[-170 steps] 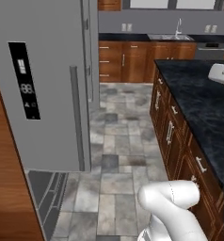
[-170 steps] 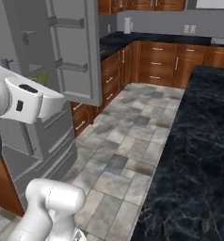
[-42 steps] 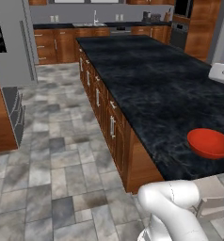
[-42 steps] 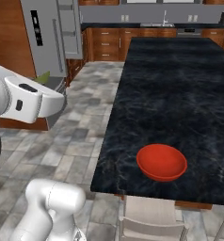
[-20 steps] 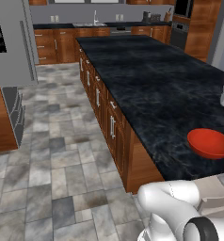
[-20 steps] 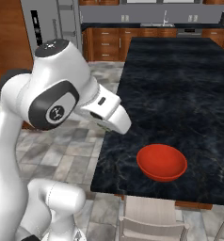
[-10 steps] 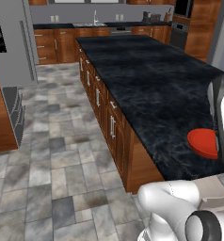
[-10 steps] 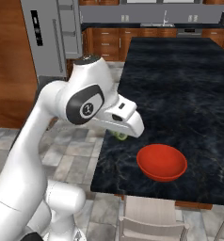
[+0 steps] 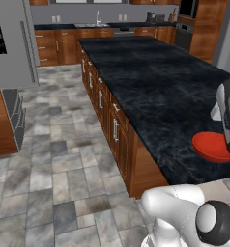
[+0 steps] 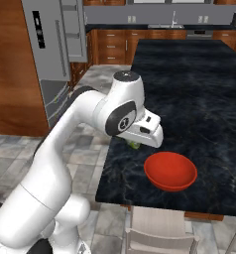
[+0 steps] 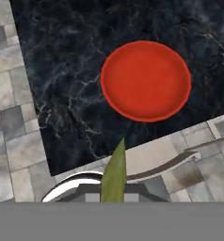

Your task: There is a bowl on the dining counter. Grab a lemon wedge from the fridge and place it in the bowl. Then get the liquor bottle and glass cup from the cabinet and place them next to the bowl.

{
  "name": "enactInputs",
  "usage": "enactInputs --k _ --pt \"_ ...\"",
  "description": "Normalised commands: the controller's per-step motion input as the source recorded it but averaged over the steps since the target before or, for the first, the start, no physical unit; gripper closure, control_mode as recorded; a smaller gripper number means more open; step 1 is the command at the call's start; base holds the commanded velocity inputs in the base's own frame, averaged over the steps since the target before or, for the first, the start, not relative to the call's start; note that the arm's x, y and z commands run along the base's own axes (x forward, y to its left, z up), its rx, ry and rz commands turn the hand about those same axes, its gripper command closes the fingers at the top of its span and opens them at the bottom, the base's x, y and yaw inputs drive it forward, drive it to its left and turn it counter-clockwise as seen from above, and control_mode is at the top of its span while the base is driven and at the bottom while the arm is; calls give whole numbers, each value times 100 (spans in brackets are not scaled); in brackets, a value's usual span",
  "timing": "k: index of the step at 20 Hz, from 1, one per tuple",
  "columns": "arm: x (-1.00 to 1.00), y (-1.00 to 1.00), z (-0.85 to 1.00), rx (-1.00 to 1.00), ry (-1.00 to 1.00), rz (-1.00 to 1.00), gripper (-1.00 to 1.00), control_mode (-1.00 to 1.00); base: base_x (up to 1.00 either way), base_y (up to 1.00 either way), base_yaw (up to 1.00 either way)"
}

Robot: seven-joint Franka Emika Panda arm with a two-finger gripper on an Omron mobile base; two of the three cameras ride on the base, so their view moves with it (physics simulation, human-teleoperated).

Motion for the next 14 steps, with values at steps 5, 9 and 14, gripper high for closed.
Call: enactInputs --k 5,9,14 --pt "55 -46 -35 5 9 9 100 -100 0 0 0" --pt "50 -55 -33 0 9 2 100 -100 0 0 0" --pt "52 -47 -32 0 8 0 100 -100 0 0 0"
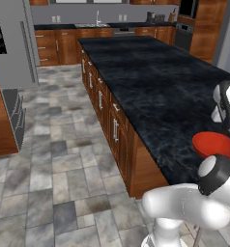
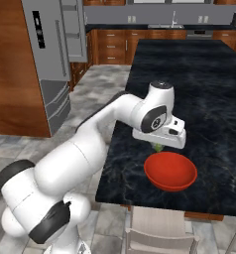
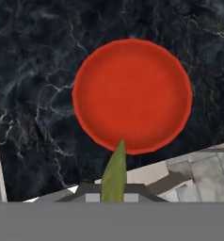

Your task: There is a bowl on the dining counter. Grab a lemon wedge from the fridge and place it in the bowl. Then get the liquor bottle and glass cup from the cabinet and place them next to the bowl.

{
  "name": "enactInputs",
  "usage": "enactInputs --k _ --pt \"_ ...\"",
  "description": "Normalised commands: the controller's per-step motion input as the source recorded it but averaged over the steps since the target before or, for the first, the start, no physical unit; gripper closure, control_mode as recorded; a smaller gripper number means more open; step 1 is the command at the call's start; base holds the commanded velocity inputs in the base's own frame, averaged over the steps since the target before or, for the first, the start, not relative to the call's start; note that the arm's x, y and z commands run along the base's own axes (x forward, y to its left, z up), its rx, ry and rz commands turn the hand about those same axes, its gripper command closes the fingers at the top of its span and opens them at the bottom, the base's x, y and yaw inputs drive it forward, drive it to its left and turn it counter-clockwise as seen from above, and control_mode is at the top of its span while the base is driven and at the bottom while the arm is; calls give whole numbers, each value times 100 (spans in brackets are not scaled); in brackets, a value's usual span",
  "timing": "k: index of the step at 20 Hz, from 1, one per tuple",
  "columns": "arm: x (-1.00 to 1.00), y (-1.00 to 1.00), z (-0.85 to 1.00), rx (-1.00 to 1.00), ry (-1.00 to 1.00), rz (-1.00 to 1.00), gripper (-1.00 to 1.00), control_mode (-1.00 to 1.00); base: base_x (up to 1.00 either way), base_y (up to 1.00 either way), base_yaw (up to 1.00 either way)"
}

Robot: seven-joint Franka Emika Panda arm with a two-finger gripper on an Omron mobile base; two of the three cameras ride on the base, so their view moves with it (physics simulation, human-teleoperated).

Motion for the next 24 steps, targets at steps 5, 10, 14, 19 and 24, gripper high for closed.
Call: enactInputs --k 5,10,14,19,24 --pt "54 -38 -36 0 8 0 100 -100 0 0 0" --pt "41 -33 -45 0 6 0 100 -100 0 0 0" --pt "1 -7 -59 0 0 2 100 -100 0 0 0" --pt "7 -9 -54 0 0 1 100 -100 0 0 0" --pt "17 -4 -53 0 0 0 100 -100 0 0 0"
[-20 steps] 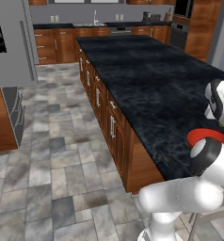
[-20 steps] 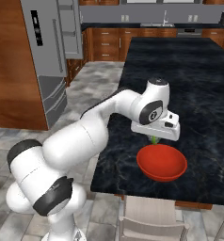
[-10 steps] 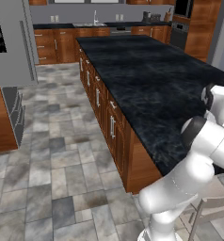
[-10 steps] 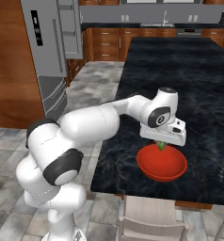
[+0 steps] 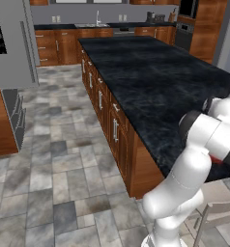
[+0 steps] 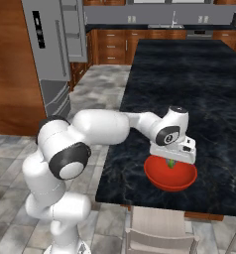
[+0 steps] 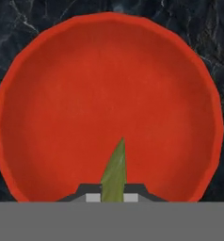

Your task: There is a bowl on the dining counter. Grab a lemon wedge from the fridge and place it in the bowl. Then get the liquor bottle and glass cup from the cabinet and place them next to the bowl.

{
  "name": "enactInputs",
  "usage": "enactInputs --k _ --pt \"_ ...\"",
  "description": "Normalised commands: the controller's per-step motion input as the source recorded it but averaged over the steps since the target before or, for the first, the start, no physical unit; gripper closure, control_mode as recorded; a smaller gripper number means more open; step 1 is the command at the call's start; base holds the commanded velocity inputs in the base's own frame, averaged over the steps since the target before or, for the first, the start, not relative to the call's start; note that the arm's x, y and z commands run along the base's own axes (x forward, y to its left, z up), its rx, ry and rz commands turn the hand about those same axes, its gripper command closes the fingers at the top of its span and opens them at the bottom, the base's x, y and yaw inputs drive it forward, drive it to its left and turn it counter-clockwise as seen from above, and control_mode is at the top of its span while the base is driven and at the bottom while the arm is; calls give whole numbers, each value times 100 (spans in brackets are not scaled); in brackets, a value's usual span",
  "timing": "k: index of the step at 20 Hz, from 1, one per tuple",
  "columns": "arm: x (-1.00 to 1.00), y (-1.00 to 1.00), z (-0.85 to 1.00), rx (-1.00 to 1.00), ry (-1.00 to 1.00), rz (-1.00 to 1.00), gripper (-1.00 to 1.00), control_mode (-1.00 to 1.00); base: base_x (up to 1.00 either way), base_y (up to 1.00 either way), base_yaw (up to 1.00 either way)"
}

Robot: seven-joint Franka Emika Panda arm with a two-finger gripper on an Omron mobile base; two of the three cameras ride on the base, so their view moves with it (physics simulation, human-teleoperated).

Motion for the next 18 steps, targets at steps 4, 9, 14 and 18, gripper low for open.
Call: enactInputs --k 4,9,14,18 --pt "4 0 -52 0 0 1 100 -100 0 0 0" --pt "7 -4 -29 5 0 0 100 -100 0 0 0" --pt "4 -5 -9 6 0 0 100 -100 0 0 0" --pt "9 0 -8 3 0 0 100 -100 0 0 0"
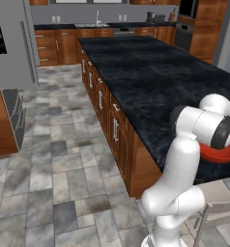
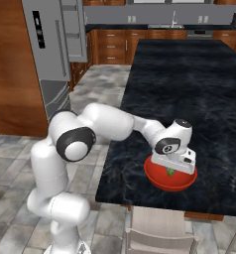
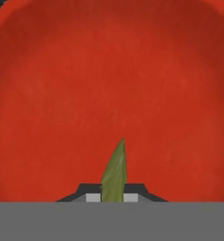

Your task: There is a bowl on the dining counter. Grab a lemon wedge from the fridge and place it in the bowl. Then get the liquor bottle and glass cup from the cabinet and place them next to the bowl.

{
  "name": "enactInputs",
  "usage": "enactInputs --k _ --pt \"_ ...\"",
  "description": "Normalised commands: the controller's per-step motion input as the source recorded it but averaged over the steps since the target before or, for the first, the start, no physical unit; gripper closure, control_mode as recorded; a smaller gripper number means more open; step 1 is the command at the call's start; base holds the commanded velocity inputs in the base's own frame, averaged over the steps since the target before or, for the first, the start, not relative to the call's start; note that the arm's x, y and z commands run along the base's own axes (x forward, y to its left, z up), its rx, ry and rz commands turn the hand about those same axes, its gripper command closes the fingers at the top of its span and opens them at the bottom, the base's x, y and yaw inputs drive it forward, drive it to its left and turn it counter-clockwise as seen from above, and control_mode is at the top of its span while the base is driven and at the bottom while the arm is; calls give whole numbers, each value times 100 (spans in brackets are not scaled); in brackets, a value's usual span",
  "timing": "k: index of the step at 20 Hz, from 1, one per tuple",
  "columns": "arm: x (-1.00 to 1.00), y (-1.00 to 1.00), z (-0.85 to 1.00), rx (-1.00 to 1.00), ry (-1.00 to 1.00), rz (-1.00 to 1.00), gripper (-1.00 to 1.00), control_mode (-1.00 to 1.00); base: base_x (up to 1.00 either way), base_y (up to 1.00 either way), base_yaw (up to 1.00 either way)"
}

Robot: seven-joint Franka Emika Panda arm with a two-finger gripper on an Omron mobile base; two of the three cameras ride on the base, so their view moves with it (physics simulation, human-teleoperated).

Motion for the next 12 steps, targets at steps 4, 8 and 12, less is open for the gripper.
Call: enactInputs --k 4,8,12 --pt "11 0 -6 3 0 0 100 -100 0 0 0" --pt "8 0 -6 2 0 0 100 -100 0 0 0" --pt "4 0 -11 2 0 0 100 -100 0 0 0"
